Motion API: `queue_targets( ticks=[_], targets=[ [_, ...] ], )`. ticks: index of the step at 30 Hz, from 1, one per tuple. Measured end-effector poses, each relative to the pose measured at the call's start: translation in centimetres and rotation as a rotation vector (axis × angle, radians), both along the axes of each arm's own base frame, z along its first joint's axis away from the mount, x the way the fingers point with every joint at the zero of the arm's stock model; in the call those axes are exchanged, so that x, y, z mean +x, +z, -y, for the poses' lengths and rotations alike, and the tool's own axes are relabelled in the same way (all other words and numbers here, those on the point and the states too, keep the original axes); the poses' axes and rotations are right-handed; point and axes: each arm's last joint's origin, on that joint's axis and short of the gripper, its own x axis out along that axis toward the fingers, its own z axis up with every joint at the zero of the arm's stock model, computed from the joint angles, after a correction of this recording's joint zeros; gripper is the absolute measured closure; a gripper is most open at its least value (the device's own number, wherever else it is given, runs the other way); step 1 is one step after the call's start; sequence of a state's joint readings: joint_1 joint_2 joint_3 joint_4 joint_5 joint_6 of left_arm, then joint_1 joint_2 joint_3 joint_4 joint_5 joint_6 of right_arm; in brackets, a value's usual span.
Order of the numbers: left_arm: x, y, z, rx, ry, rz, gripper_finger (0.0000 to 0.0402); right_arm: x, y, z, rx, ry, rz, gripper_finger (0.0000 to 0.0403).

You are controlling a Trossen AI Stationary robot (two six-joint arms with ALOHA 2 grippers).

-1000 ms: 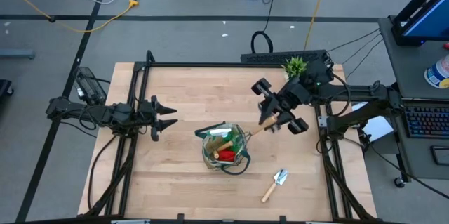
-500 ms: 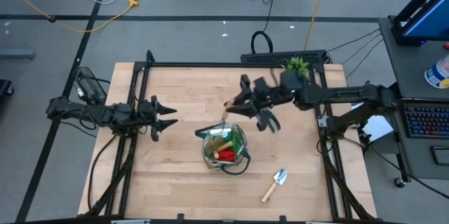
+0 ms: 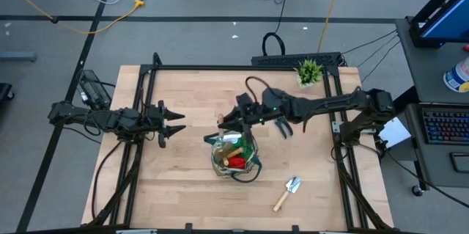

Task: Pick & Place Garden tools in Gardening bag
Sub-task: Put the brown hand rake into the gardening bag

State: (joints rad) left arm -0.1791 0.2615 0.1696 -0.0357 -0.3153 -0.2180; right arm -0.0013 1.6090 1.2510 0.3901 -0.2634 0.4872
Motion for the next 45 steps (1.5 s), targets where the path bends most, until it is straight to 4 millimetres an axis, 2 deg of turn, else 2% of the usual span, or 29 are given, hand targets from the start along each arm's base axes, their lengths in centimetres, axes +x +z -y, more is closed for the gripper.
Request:
queue_targets(
  ticks=[7,14,25,32,38,45],
  targets=[
    [0.0,-0.1,0.0,0.003,0.000,-0.012,0.0190,0.9,-2.0,-2.0,0.008,-0.118,-0.082,0.0343],
    [0.0,-0.2,0.0,0.005,0.000,-0.022,0.0190,0.6,-3.2,-3.3,-0.026,-0.274,-0.203,0.0343],
    [0.0,-0.2,0.0,0.006,0.000,-0.022,0.0190,0.0,-4.2,-4.1,-0.064,-0.456,-0.300,0.0343],
    [0.0,-0.2,0.0,0.006,0.000,-0.022,0.0190,-0.2,-4.4,-4.3,-0.063,-0.481,-0.328,0.0343],
    [0.0,-0.2,0.0,0.005,0.000,-0.021,0.0190,-0.4,-4.5,-5.3,-0.077,-0.463,-0.336,0.0343],
    [0.0,-0.2,0.0,-0.001,0.001,-0.020,0.0190,-0.7,-4.7,-7.1,-0.185,-0.466,-0.329,0.0343]
  ],
)
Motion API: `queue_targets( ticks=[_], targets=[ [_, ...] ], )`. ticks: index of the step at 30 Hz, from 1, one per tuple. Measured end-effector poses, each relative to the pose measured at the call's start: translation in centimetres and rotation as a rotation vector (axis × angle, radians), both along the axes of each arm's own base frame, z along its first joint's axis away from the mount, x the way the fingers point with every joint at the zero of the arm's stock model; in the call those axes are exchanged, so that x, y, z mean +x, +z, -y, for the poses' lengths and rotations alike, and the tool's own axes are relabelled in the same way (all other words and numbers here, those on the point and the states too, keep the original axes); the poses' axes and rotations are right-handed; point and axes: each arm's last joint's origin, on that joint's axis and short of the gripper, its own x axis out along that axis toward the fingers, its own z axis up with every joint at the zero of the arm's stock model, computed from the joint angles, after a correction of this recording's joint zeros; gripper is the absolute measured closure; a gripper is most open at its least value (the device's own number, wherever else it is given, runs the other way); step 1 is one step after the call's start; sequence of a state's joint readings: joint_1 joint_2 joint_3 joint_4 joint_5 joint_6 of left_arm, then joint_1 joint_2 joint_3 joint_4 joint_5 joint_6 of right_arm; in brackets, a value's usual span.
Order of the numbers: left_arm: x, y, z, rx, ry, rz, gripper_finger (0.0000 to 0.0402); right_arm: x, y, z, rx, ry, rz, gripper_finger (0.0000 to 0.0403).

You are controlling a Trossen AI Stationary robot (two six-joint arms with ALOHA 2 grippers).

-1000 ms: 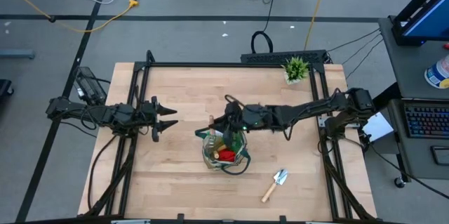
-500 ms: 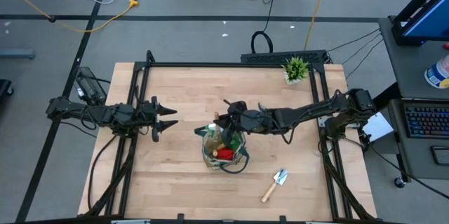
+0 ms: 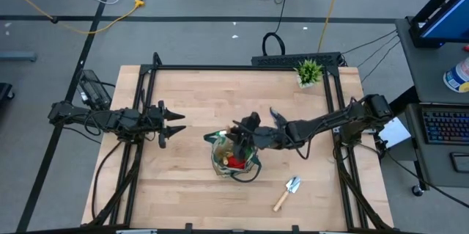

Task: Pick & Place Garden tools in Gardening bag
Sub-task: Put the brown hand rake into the gardening bag

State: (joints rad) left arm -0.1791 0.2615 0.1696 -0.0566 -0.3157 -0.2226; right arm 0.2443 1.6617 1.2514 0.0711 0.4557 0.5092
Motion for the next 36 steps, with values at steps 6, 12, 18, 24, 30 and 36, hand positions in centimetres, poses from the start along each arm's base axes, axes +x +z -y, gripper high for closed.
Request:
queue_targets(
  ticks=[6,12,18,24,30,36],
  targets=[
    [0.0,0.0,0.0,-0.006,0.001,0.003,0.0190,0.4,-1.1,-1.6,-0.067,-0.010,-0.005,0.0343],
    [0.0,0.1,0.0,-0.025,0.004,0.009,0.0190,1.1,-2.6,-2.3,-0.116,-0.056,-0.004,0.0343],
    [0.0,0.1,0.0,-0.023,0.003,0.009,0.0190,1.4,-3.6,-2.7,-0.117,-0.053,-0.022,0.0343],
    [0.0,0.1,0.0,-0.023,0.003,0.009,0.0190,1.4,-3.6,-2.8,-0.125,-0.065,-0.022,0.0337],
    [0.0,0.1,0.0,-0.022,0.003,0.008,0.0190,1.4,-3.6,-2.8,-0.128,-0.062,-0.023,0.0331],
    [0.0,0.0,0.0,-0.022,0.003,0.008,0.0190,1.4,-3.6,-2.9,-0.124,-0.055,-0.024,0.0328]
  ],
)
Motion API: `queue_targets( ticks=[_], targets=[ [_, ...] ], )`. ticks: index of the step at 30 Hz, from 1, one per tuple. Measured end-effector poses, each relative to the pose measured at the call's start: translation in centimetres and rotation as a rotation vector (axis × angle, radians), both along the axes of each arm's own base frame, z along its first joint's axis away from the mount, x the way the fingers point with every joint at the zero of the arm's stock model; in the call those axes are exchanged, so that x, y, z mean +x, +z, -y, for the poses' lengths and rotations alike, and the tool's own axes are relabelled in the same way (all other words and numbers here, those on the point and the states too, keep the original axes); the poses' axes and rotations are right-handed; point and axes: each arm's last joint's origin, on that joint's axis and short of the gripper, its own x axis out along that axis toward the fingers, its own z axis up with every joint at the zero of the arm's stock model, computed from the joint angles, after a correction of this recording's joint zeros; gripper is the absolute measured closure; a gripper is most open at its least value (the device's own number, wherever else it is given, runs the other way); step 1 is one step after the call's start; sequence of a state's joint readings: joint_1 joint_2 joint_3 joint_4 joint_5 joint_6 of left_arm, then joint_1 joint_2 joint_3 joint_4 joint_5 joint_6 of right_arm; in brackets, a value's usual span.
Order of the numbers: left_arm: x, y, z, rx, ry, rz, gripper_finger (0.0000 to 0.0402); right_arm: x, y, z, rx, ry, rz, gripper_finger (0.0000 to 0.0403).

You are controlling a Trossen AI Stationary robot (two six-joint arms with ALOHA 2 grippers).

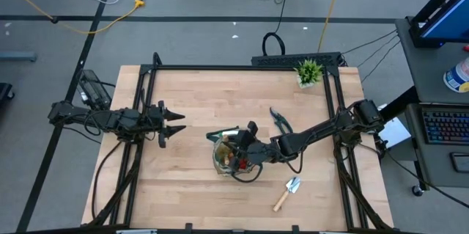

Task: Pick & Place Garden tools in Gardening bag
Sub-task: Put the brown hand rake into the gardening bag, then put the brown trowel into the gardening bag

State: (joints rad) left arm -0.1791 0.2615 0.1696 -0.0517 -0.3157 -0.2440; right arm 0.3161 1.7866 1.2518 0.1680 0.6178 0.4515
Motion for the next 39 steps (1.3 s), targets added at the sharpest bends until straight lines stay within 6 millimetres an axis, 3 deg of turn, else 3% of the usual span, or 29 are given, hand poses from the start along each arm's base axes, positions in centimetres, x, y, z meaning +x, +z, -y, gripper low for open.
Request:
queue_targets(
  ticks=[18,28,39],
  targets=[
    [0.0,0.0,0.0,0.002,0.000,-0.001,0.0190,0.0,1.3,-0.2,-0.063,0.079,0.050,0.0213],
    [0.0,-0.1,0.0,0.006,0.000,-0.007,0.0190,-1.1,3.9,-0.5,-0.179,0.108,0.088,0.0225],
    [0.0,0.0,0.0,-0.024,0.004,-0.001,0.0190,-5.1,8.0,-0.8,-0.299,0.060,0.047,0.0229]
  ],
)
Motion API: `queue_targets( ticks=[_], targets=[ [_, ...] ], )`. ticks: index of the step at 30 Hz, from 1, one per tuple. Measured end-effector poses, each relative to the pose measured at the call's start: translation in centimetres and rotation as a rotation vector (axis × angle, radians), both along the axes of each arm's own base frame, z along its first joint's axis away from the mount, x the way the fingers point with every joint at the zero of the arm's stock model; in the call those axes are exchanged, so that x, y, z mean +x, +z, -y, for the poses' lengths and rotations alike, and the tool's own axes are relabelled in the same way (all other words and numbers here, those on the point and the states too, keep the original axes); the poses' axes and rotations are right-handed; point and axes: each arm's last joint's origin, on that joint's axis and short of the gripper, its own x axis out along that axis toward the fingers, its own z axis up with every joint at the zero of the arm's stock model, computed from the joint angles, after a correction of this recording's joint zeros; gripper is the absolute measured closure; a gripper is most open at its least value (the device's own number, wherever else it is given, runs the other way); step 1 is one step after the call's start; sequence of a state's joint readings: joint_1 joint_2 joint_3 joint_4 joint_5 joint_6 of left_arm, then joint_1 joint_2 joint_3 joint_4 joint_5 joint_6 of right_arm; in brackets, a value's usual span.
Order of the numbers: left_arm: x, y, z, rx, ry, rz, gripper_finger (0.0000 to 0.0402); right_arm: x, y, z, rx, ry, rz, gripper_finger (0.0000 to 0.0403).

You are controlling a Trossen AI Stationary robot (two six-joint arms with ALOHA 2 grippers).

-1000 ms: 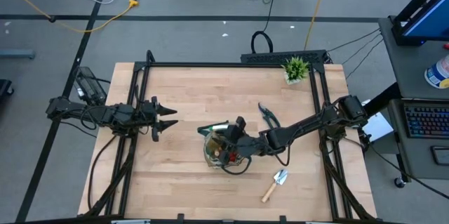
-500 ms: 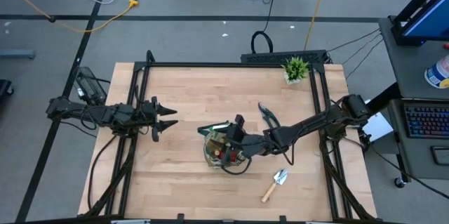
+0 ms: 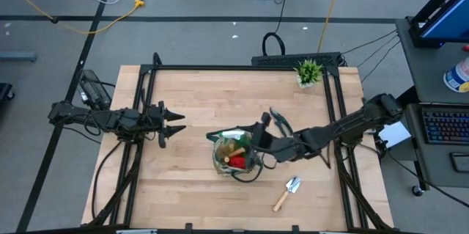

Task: Pick & Place Garden tools in Gardening bag
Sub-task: Put the brown trowel into the gardening bag

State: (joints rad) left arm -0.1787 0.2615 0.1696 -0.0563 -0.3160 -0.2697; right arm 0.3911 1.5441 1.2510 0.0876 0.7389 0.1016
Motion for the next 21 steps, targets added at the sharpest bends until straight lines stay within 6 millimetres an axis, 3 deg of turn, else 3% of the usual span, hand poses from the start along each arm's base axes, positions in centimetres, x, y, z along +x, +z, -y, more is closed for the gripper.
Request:
queue_targets(
  ticks=[7,13,21],
  targets=[
    [0.0,0.0,0.0,-0.002,0.000,0.003,0.0190,-4.0,1.3,-0.5,0.065,-0.028,-0.089,0.0229],
    [0.0,0.1,0.0,-0.002,0.000,0.006,0.0190,-6.8,1.1,-0.6,0.173,-0.051,-0.184,0.0229],
    [0.0,0.1,0.0,-0.002,0.000,0.006,0.0190,-9.4,-0.1,-1.6,0.500,0.095,-0.458,0.0229]
  ],
)
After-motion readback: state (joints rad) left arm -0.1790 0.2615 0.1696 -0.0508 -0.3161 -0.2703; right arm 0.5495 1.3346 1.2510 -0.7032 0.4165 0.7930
